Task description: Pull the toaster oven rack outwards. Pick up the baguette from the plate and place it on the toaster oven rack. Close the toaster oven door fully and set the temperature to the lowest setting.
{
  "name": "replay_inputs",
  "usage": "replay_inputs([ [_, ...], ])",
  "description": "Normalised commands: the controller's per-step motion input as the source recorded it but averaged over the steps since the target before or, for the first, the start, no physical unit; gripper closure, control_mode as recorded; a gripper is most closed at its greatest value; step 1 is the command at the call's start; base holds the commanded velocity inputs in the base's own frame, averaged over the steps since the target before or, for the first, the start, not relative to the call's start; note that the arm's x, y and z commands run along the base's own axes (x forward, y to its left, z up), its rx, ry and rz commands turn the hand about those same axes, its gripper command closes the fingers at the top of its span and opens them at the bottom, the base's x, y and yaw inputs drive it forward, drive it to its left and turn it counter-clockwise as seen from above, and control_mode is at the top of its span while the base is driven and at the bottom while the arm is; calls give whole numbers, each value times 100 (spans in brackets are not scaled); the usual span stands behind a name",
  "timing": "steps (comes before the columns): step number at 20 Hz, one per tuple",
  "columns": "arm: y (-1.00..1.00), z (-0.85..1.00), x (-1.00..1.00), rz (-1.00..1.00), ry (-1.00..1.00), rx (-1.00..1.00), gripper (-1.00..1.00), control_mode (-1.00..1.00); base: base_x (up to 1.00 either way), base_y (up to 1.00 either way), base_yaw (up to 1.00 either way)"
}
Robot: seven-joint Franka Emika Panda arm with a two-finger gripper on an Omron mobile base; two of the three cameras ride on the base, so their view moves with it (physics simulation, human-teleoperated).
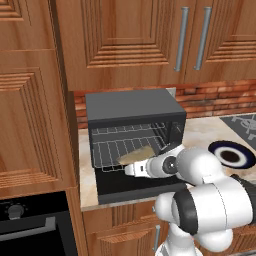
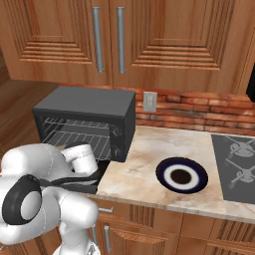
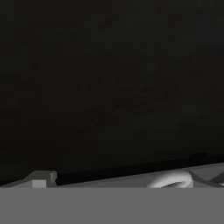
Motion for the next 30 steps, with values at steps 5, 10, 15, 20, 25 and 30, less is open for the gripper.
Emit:
replay_inputs([
  [5,-68,78,59,-2,0,22,-100,-100,0,0,0],
  [10,-65,100,92,-3,-11,28,-100,-100,0,0,0],
  [15,-33,97,100,-4,-24,25,-100,-100,0,0,0],
  [20,-4,72,100,-29,-18,4,-100,-100,0,0,0],
  [25,-13,99,100,-36,2,3,-100,-100,0,0,0],
  [30,-35,100,100,-21,27,13,-100,-100,0,0,0],
])
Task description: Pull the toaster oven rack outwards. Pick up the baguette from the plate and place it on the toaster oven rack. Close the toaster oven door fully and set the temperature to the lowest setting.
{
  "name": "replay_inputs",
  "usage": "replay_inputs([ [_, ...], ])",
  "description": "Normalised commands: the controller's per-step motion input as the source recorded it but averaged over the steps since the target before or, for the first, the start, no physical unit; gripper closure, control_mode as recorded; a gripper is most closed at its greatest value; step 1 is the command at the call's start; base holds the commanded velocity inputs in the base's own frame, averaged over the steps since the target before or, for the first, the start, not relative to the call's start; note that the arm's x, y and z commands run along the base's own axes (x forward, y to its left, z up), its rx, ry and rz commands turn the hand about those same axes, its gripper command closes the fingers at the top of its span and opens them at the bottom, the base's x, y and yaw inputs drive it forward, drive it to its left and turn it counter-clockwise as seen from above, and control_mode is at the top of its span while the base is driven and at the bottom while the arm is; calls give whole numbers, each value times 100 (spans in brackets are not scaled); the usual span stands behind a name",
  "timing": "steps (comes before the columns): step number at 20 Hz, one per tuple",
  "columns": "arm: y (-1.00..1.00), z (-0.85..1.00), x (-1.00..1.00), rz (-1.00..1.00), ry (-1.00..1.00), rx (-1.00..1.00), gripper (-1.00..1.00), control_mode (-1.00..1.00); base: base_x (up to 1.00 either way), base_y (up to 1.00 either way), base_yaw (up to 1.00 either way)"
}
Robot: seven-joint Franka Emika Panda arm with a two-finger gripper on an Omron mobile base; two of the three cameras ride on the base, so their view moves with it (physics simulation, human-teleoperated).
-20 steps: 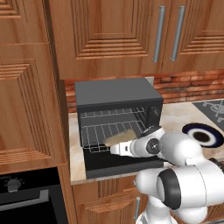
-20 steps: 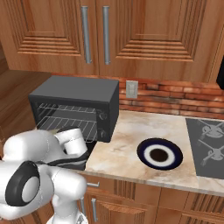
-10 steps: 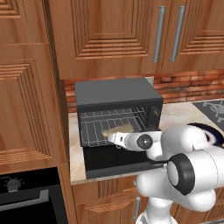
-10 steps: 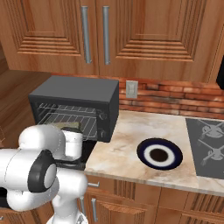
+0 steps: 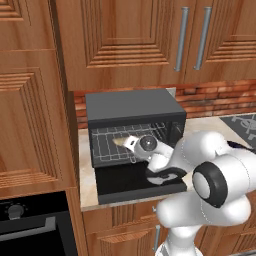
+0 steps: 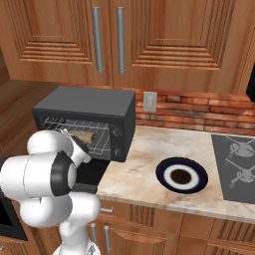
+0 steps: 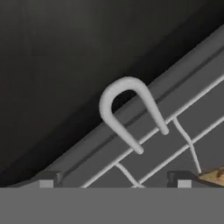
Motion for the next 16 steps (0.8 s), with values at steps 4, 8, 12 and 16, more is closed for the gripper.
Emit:
replay_inputs([
  [4,-59,100,98,-3,34,14,-100,-100,0,0,0],
  [8,-49,100,76,0,42,16,-100,-100,0,0,0],
  [12,-49,100,50,0,41,14,-100,-100,0,0,0],
  [16,-55,100,18,0,38,11,-100,-100,0,0,0],
])
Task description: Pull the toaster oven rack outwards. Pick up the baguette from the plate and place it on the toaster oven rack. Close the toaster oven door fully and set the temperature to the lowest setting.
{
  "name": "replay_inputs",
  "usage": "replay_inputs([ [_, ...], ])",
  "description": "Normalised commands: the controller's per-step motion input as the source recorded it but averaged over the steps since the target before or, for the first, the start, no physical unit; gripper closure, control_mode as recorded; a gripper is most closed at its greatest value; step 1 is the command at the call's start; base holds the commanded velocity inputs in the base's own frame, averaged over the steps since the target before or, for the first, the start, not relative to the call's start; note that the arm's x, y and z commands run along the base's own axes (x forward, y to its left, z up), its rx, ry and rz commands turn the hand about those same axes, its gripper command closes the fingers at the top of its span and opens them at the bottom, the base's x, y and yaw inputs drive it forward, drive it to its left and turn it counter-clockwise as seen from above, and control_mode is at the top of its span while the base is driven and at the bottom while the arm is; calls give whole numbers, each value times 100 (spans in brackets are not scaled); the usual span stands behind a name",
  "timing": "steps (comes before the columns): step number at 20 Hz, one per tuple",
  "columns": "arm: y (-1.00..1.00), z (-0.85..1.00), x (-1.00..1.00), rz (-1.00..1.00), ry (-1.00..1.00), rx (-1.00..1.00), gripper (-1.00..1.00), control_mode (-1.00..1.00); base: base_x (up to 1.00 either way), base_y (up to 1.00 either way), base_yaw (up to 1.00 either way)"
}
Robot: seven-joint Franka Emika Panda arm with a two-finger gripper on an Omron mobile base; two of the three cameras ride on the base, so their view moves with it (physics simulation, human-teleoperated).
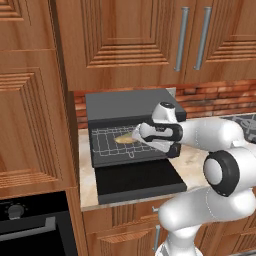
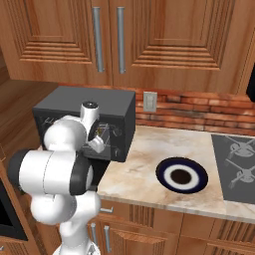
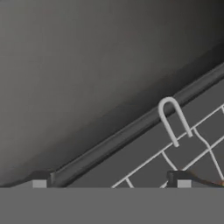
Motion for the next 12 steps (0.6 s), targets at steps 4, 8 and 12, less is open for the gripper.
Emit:
replay_inputs([
  [4,-61,100,8,0,32,12,-100,-100,0,0,0],
  [8,-66,100,1,-1,24,15,-100,-100,0,0,0],
  [12,-55,100,0,-12,8,12,-100,-100,0,0,0],
])
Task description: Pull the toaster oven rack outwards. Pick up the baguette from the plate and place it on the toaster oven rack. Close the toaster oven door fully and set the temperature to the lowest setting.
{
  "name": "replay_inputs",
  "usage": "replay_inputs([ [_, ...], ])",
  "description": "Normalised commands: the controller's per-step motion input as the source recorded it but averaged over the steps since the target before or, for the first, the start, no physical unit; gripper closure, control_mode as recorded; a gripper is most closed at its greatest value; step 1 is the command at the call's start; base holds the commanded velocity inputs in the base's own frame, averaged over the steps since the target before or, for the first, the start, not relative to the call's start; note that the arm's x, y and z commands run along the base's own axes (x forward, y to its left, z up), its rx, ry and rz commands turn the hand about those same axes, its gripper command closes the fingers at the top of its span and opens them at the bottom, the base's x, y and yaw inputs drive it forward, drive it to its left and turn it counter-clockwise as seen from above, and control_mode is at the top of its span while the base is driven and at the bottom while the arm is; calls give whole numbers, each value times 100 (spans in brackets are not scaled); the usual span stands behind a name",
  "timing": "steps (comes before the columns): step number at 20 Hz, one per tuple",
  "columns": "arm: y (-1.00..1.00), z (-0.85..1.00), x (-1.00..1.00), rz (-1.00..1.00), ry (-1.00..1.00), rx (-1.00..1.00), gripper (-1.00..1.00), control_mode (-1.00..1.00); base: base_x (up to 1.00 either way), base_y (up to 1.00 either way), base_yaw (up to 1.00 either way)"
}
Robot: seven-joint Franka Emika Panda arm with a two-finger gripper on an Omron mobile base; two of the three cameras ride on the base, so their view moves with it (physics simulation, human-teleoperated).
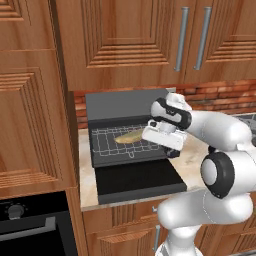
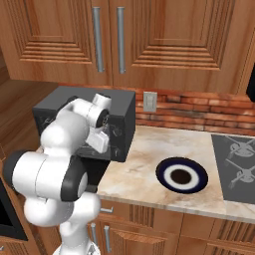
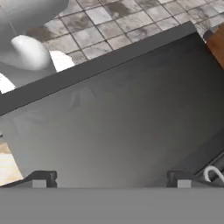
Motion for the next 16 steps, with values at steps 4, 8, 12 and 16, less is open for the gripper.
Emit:
replay_inputs([
  [4,-45,100,-18,-26,-7,9,-100,-100,0,0,0],
  [8,-42,96,-34,-37,-26,11,-100,-100,0,0,0],
  [12,-37,68,-46,-37,-43,16,-100,-100,0,0,0],
  [16,-25,32,-67,-28,-63,17,-100,-100,0,0,0],
])
